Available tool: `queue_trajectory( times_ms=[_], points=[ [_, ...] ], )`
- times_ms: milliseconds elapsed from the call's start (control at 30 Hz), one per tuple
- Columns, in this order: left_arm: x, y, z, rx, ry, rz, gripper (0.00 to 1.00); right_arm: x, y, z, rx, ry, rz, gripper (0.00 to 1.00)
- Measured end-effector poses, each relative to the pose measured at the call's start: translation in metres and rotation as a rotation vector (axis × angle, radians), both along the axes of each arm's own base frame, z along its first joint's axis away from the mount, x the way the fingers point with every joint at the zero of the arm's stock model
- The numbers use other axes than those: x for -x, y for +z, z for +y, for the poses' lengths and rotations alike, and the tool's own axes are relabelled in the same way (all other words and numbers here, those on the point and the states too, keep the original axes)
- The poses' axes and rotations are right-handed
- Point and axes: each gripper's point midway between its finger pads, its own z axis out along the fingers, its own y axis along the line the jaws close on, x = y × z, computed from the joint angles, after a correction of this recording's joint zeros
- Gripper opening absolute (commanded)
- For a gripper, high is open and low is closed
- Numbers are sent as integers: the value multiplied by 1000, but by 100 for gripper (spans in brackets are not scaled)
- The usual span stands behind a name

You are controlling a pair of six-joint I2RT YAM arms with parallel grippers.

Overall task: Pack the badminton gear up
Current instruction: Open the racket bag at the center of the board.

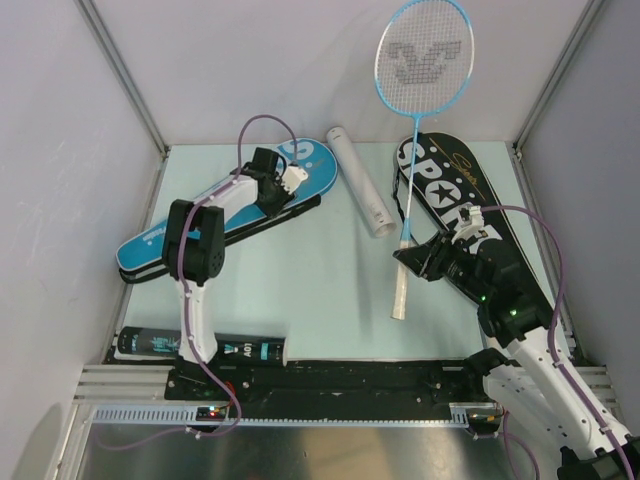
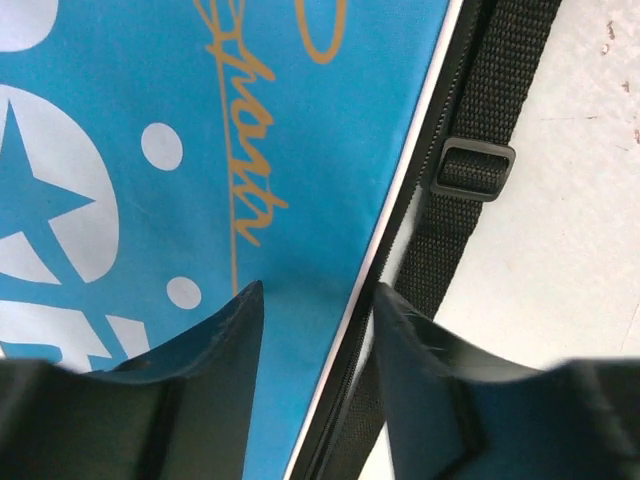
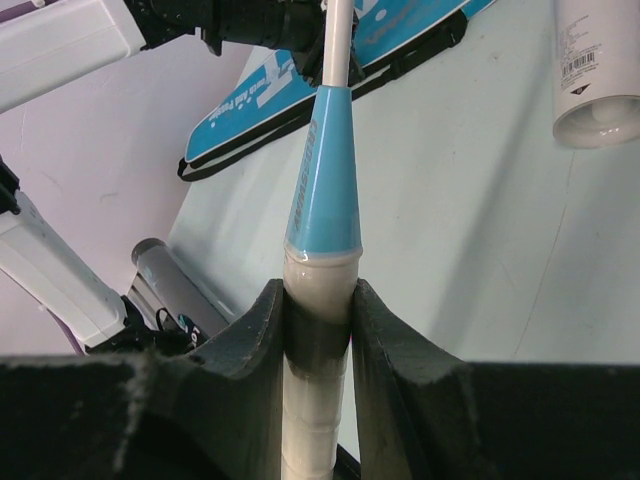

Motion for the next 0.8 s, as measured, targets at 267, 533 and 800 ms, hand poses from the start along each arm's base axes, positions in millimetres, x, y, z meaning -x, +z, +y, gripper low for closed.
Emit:
queue_trajectory(
  times_ms=[267, 533, 800],
  points=[
    [-3, 2, -2, 19, 28, 4, 1, 0, 3, 0, -1, 2, -8, 0],
    [-7, 92, -5, 137, 167, -138, 0, 11, -4, 4, 14, 39, 36, 0],
    [-16, 227, 11, 294, 433, -418, 0, 55, -27, 35, 34, 226, 176, 0]
  ],
)
